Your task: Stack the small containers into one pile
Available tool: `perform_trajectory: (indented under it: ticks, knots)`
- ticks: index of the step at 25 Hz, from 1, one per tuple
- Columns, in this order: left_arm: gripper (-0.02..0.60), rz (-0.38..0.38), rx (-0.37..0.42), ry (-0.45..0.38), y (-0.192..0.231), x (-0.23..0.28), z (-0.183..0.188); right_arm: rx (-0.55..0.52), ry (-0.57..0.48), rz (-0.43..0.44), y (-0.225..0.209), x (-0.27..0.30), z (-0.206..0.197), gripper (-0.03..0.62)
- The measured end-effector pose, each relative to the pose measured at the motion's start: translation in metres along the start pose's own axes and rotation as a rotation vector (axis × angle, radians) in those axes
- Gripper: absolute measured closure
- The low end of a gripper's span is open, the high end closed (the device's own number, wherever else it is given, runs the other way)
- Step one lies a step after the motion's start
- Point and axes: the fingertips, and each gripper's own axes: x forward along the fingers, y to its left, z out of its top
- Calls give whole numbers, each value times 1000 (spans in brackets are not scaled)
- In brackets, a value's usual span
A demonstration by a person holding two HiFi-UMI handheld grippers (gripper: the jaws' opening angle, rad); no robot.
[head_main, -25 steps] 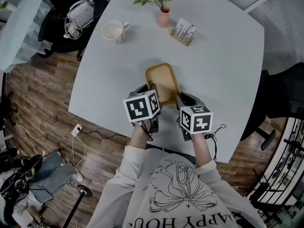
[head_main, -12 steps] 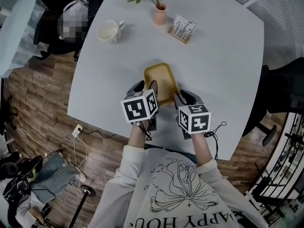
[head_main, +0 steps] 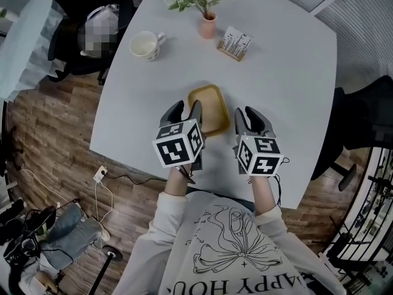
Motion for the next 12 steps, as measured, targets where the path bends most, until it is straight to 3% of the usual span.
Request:
perform_trajectory:
  ticks: [2, 6, 8, 12]
  knots:
    - [403, -4, 0, -46, -4, -10, 12, -31, -79, -12, 1, -11, 20, 505]
    - [506, 8, 59, -151, -15, -34, 35, -71, -194, -19, 4, -34, 53, 543]
    - [545, 32, 120, -200, -21, -47, 45, -73, -245, -30, 3, -46, 67, 567]
    - [568, 87, 285, -301, -40, -72, 62, -61, -330, -36, 3, -65, 91, 583]
